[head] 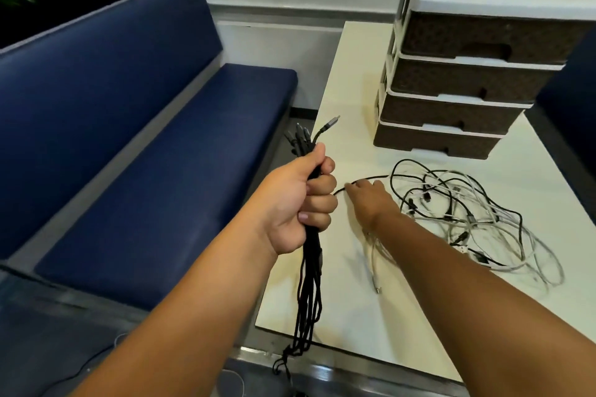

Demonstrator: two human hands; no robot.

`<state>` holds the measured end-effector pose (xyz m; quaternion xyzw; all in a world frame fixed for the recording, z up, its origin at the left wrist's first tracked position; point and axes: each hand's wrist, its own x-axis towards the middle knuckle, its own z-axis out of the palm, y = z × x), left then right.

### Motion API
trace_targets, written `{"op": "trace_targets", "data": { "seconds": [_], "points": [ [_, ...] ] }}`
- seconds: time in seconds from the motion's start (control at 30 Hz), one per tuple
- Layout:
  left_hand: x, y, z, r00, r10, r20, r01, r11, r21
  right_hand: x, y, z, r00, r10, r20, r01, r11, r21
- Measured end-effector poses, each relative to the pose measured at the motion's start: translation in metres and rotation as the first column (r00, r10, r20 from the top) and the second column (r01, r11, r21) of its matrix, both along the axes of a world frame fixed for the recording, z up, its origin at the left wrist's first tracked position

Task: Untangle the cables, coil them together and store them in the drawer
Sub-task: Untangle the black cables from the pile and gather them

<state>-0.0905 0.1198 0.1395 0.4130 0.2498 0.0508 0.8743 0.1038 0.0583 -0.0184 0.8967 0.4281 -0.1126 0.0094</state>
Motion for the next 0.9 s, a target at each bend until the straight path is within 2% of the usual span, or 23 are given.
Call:
{"op": "trace_targets", "data": {
  "seconds": [0.07,0.2,0.27,0.3,0.4,0.5,0.6,0.73,0.83,0.9],
  "points": [
    [0.001,0.007,-0.002,1.0,-0.012,-0.002,0.012,1.0,-0.003,0.001,0.003,-0.003,0.999,-0.041,0.021,0.039,0.996,0.079],
    [0.002,0.016,-0.006,1.0,-0.024,-0.001,0.024,0.999,-0.024,-0.003,0.004,0.0,0.999,-0.025,0.034,0.023,0.999,0.044],
    [0.002,0.017,-0.006,0.999,-0.033,-0.001,0.033,0.999,-0.035,-0.004,0.004,0.002,0.997,-0.069,-0.03,0.073,0.98,0.183],
    [0.002,0.017,-0.006,0.999,-0.036,-0.002,0.035,0.999,-0.038,-0.005,0.004,0.006,0.992,-0.095,-0.081,0.115,0.943,0.313],
    [0.002,0.014,-0.006,0.999,-0.042,-0.006,0.042,0.999,-0.028,-0.002,0.01,0.03,0.976,-0.131,-0.176,0.215,0.726,0.653],
    [0.003,0.009,-0.007,0.999,-0.031,-0.006,0.031,0.999,-0.027,0.005,0.014,0.074,0.984,-0.068,-0.166,0.177,0.532,0.828],
    [0.003,0.0,-0.006,1.0,0.003,0.007,-0.003,0.999,-0.045,0.008,0.009,0.121,0.993,-0.007,-0.114,0.108,0.376,0.92],
    [0.001,-0.013,-0.005,0.998,0.041,0.038,-0.038,0.997,-0.064,0.009,-0.018,0.177,0.999,0.016,-0.037,0.03,0.318,0.948],
    [-0.001,-0.027,-0.002,0.997,0.056,0.06,-0.053,0.997,-0.052,0.004,-0.051,0.205,0.996,0.08,-0.04,0.013,0.317,0.948],
    [-0.001,-0.038,0.001,0.995,0.065,0.074,-0.063,0.997,-0.036,-0.003,-0.071,0.215,0.987,0.15,-0.063,0.019,0.282,0.959]
  ]
}}
